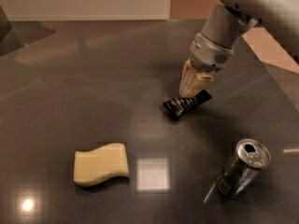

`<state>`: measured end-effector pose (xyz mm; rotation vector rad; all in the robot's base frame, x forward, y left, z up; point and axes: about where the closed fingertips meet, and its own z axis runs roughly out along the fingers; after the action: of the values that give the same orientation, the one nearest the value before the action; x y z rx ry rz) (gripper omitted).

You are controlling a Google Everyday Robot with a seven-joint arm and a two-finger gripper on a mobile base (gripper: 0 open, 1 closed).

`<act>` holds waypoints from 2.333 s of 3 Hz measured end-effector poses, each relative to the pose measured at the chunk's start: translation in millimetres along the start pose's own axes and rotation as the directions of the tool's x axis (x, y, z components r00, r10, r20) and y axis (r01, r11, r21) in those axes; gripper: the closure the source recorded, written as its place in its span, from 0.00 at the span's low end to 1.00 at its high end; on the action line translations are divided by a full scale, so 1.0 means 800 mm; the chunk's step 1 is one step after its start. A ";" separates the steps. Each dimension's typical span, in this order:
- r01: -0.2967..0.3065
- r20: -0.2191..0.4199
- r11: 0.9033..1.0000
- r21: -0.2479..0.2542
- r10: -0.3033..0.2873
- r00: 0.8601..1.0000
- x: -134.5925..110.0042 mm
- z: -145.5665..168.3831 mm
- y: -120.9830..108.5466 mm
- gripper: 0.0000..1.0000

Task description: Move rxbar chocolate near sponge

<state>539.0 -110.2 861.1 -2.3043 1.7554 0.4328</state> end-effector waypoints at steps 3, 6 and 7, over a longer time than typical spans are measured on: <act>0.077 0.160 0.995 -0.069 -0.065 0.985 -0.113 0.009 0.066 1.00; 0.103 0.205 0.991 -0.084 -0.084 0.975 -0.146 0.023 0.101 0.37; 0.103 0.206 0.992 -0.072 -0.086 0.975 -0.149 0.022 0.098 0.14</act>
Offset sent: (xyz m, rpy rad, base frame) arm -0.0947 0.0706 0.0337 0.1490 0.1449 0.1179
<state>432.3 -18.0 887.5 -2.2942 1.5523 0.7069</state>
